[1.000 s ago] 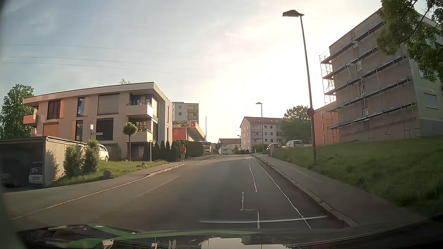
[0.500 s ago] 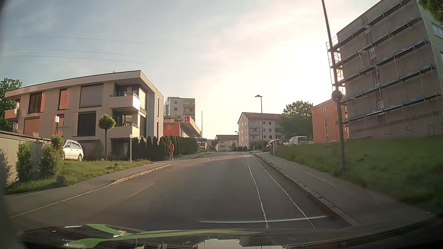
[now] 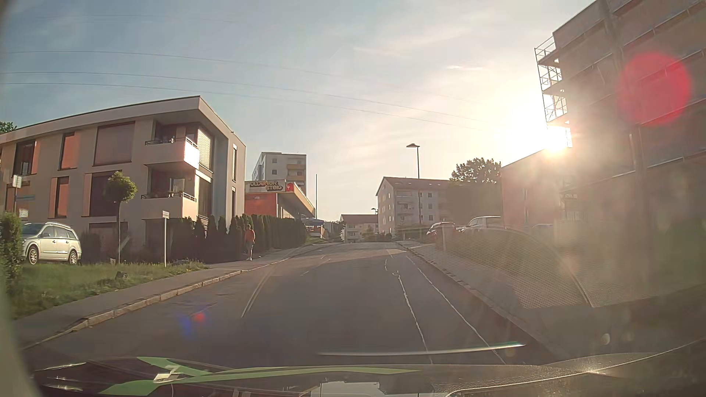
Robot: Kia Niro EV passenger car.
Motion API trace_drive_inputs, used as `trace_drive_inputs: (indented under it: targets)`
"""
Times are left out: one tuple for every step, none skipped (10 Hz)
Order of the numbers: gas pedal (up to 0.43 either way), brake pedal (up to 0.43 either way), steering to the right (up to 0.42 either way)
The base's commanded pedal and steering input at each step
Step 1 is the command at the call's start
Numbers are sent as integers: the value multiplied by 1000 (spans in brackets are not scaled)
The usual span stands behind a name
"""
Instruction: Follow the waypoints while adhering to traffic rules and regulations
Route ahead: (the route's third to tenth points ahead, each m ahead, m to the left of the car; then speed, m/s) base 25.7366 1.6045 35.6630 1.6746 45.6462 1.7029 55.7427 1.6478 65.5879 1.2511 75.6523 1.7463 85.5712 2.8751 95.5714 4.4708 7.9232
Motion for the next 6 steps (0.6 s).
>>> trace_drive_inputs:
  targets:
    - [197, 0, 5]
    - [197, 0, 1]
    - [197, 0, -3]
    - [197, 0, -7]
    - [197, 0, -8]
    - [197, 0, -8]
